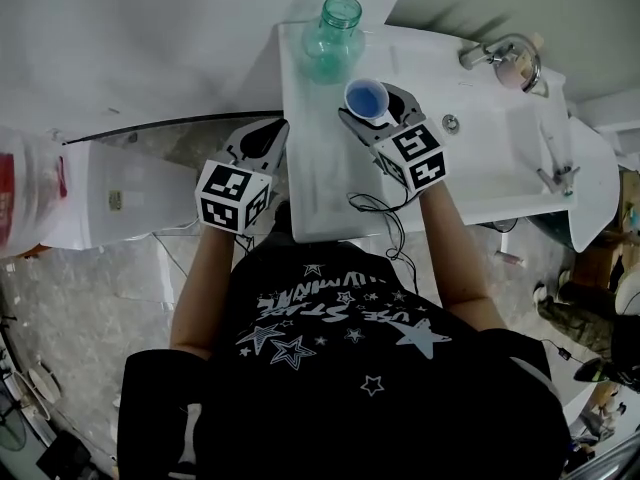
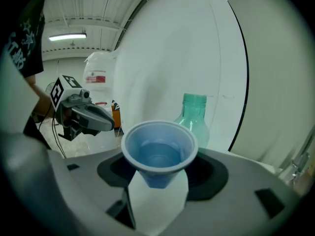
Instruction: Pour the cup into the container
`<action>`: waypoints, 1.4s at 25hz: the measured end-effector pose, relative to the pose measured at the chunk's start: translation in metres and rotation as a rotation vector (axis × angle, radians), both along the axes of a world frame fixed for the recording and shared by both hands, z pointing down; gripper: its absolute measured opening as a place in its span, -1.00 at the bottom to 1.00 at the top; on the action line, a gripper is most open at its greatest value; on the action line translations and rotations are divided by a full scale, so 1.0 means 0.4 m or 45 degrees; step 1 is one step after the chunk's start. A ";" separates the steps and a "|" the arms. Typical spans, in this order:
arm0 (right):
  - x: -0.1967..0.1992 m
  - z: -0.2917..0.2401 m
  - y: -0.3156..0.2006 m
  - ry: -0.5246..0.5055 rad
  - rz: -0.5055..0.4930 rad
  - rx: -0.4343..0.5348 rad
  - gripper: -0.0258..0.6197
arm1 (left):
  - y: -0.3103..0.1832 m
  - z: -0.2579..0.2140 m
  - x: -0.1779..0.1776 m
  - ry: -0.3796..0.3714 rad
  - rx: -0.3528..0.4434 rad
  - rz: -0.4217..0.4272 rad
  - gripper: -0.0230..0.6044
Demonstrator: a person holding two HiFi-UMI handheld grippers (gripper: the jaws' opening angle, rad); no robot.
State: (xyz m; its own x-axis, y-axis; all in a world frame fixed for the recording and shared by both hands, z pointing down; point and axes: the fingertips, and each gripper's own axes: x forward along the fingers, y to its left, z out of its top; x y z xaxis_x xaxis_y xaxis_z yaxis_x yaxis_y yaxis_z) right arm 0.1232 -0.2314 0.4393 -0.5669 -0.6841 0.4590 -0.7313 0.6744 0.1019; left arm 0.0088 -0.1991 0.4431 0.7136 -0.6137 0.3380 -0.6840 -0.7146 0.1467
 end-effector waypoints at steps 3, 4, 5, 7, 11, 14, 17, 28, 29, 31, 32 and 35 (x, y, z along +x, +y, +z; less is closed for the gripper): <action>-0.022 0.045 0.021 -0.006 -0.018 -0.002 -0.04 | 0.010 0.020 -0.005 -0.006 -0.015 -0.011 -0.89; -0.029 0.062 0.029 -0.002 -0.024 -0.010 -0.04 | 0.014 0.027 -0.008 -0.010 -0.021 -0.015 -0.89; -0.037 0.080 0.036 0.002 -0.030 -0.021 -0.04 | 0.019 0.035 -0.010 -0.013 -0.027 -0.018 -0.89; -0.050 0.111 0.049 0.006 -0.038 -0.042 -0.04 | 0.027 0.048 -0.013 -0.018 -0.044 -0.022 -0.89; -0.073 0.163 0.061 -0.012 -0.037 -0.082 -0.04 | 0.042 0.069 -0.020 -0.027 -0.071 -0.021 -0.89; -0.084 0.198 0.060 -0.027 -0.029 -0.109 -0.04 | 0.046 0.084 -0.025 -0.030 -0.088 -0.031 -0.89; -0.096 0.230 0.057 -0.027 -0.035 -0.129 -0.04 | 0.051 0.096 -0.029 -0.022 -0.109 -0.042 -0.89; -0.151 0.293 0.052 -0.007 -0.083 -0.138 -0.03 | 0.075 0.124 -0.052 -0.036 -0.156 -0.054 -0.89; -0.152 0.297 0.054 -0.008 -0.084 -0.141 -0.03 | 0.077 0.126 -0.054 -0.039 -0.157 -0.055 -0.89; -0.152 0.300 0.051 0.002 -0.086 -0.132 -0.03 | 0.080 0.129 -0.059 -0.043 -0.161 -0.057 -0.89; -0.152 0.300 0.049 0.008 -0.089 -0.126 -0.03 | 0.081 0.131 -0.061 -0.045 -0.162 -0.058 -0.89; -0.156 0.301 0.052 0.004 -0.097 -0.128 0.02 | 0.086 0.133 -0.060 -0.052 -0.164 -0.057 -0.89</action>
State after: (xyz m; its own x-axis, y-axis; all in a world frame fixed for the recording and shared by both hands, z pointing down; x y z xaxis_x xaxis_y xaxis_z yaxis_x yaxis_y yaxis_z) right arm 0.0606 -0.2104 0.5596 -0.6137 -0.5894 0.5254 -0.6774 0.7348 0.0331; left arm -0.0153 -0.1647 0.4963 0.6705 -0.5942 0.4442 -0.7221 -0.6601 0.2070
